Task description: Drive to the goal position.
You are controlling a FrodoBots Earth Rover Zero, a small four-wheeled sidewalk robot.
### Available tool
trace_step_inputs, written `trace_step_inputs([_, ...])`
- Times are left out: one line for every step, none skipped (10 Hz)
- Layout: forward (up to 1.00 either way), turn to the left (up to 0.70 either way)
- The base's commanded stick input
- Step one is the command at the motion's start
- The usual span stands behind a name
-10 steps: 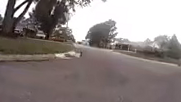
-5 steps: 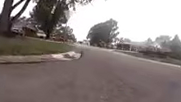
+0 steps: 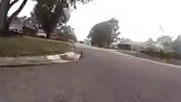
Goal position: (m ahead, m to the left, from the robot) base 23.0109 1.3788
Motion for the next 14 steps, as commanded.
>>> trace_step_inputs([1.0, 0.0])
trace_step_inputs([1.0, 0.0])
trace_step_inputs([1.0, 0.0])
trace_step_inputs([1.0, 0.0])
trace_step_inputs([1.0, 0.0])
trace_step_inputs([1.0, 0.0])
trace_step_inputs([1.0, 0.0])
trace_step_inputs([1.0, 0.0])
trace_step_inputs([1.0, 0.0])
trace_step_inputs([1.0, 0.0])
trace_step_inputs([1.0, 0.0])
trace_step_inputs([1.0, 0.0])
trace_step_inputs([1.0, 0.0])
trace_step_inputs([1.0, -0.28])
